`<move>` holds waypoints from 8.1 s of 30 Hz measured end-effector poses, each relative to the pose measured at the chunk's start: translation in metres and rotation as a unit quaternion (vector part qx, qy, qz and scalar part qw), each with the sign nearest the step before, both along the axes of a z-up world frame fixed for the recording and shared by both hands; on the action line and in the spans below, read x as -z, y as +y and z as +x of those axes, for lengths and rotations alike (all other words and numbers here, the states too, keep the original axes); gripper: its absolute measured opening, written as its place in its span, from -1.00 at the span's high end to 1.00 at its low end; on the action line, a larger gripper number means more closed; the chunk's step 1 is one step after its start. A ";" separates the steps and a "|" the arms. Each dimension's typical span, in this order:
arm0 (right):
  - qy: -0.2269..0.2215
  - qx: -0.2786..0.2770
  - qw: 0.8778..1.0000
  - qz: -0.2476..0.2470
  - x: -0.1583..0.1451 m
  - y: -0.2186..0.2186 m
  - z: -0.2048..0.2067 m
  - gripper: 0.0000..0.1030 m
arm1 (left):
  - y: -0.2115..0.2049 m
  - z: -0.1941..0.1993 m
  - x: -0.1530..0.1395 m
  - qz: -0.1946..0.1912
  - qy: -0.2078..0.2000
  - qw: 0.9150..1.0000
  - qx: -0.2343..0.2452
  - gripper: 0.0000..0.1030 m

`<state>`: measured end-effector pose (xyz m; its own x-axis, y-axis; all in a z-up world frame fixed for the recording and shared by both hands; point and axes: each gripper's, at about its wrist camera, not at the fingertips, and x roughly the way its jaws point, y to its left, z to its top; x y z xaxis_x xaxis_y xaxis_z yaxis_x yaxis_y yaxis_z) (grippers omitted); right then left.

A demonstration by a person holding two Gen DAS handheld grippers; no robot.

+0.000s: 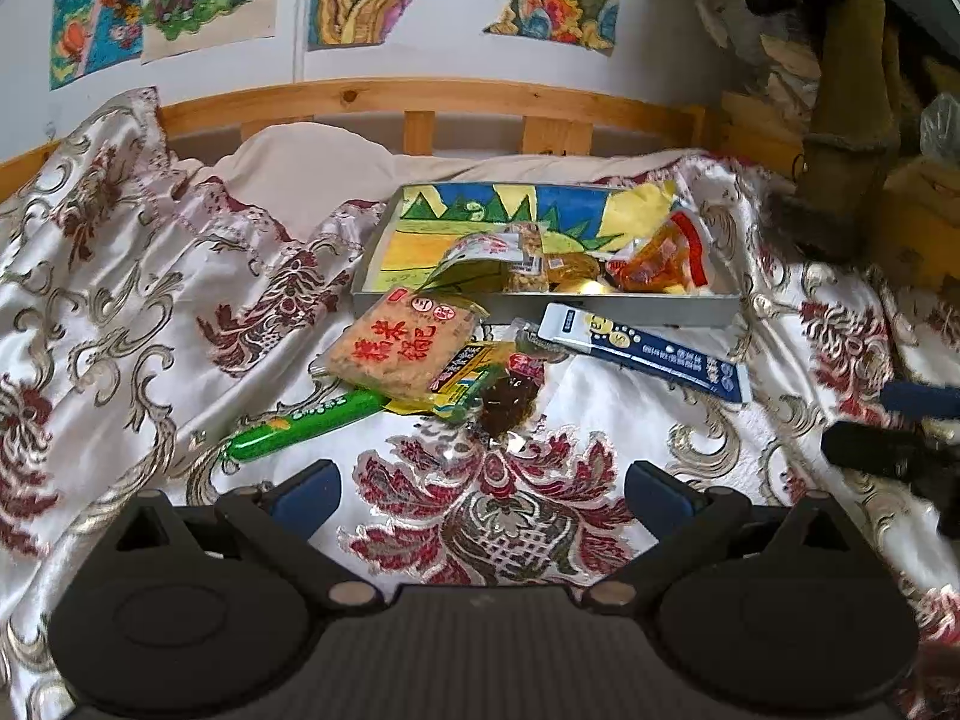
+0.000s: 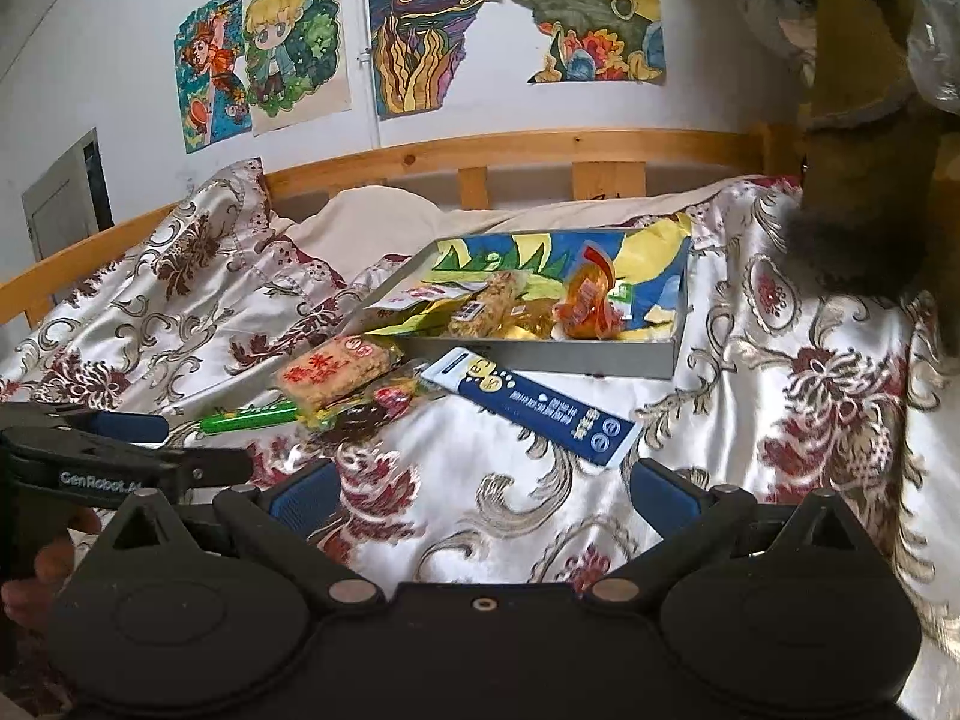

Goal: Organize snacks
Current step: 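Close the right tool on the blue Ca tube pack while the left tool approaches the brown jerky pack, then close the left tool on the brown jerky pack while the right tool holds the blue tube, then carry both packs over the metal tin and open both tools to drop them inside, then lift both tools away from the tin back above the remaining snacks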

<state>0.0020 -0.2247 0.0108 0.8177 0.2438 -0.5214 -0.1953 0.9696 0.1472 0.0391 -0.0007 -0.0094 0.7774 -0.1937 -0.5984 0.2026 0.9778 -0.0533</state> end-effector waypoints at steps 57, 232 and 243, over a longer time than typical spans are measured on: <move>0.140 -0.072 0.987 -0.043 0.060 0.000 0.104 0.09 | -0.023 0.104 0.037 0.010 0.071 0.990 0.124 -0.17; -0.133 0.041 0.990 -0.028 -0.098 -0.027 0.039 -0.99 | -0.020 0.057 -0.098 -0.073 -0.087 0.993 -0.023 -0.99; -0.123 0.031 0.991 -0.034 -0.090 -0.009 -0.018 -0.99 | 0.002 -0.009 -0.070 -0.056 -0.054 0.997 -0.021 -0.99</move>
<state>-0.0164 -0.2336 0.1009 0.9342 0.1605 -0.3185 -0.1573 0.9869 0.0359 0.0296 0.0014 0.0606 0.8449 -0.2209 -0.4872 0.1728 0.9746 -0.1421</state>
